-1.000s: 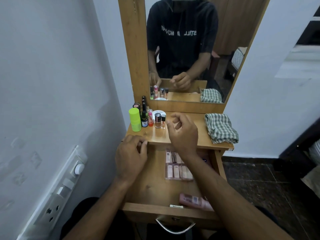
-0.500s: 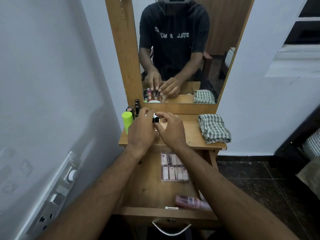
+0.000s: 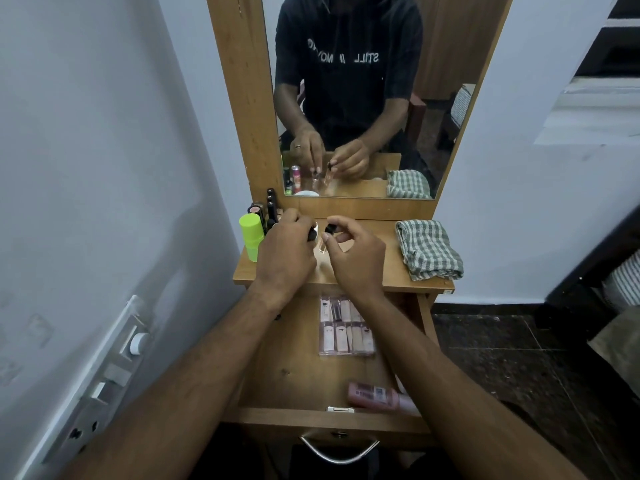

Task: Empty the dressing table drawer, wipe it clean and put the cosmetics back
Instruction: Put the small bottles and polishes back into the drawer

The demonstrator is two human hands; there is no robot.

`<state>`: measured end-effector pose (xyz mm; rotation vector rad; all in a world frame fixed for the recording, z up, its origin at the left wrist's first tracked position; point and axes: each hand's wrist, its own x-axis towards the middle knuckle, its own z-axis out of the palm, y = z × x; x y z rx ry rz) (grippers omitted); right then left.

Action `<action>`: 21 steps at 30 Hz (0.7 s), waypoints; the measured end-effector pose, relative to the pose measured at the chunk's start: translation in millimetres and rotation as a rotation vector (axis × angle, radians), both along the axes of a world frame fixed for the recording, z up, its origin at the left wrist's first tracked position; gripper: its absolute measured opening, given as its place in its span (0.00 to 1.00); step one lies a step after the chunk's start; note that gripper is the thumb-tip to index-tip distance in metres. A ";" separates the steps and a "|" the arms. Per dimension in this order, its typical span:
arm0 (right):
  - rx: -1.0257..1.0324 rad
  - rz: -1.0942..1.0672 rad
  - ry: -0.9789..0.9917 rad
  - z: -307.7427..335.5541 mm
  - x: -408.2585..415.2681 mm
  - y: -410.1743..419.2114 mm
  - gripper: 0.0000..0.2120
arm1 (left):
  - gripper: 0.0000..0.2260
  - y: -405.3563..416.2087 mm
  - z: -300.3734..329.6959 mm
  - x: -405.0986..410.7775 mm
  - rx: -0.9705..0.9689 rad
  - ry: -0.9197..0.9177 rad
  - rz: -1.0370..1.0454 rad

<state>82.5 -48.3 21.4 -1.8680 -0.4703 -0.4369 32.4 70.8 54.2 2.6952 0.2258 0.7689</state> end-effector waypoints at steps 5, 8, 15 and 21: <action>0.135 -0.009 0.000 -1.4 -23.3 -17.0 0.12 | 0.09 -3.9 16.0 -23.9 -0.094 -0.077 -0.026; 0.192 0.026 0.025 -2.7 -37.1 -26.7 0.12 | 0.10 4.6 22.3 -49.5 -0.177 -0.040 0.011; 0.195 0.140 0.084 -14.4 -61.9 -27.6 0.12 | 0.08 23.1 8.5 -98.1 -0.305 0.065 0.012; 0.057 0.250 0.140 -37.0 -82.4 -19.8 0.13 | 0.09 27.9 -21.7 -104.8 -0.221 0.192 0.088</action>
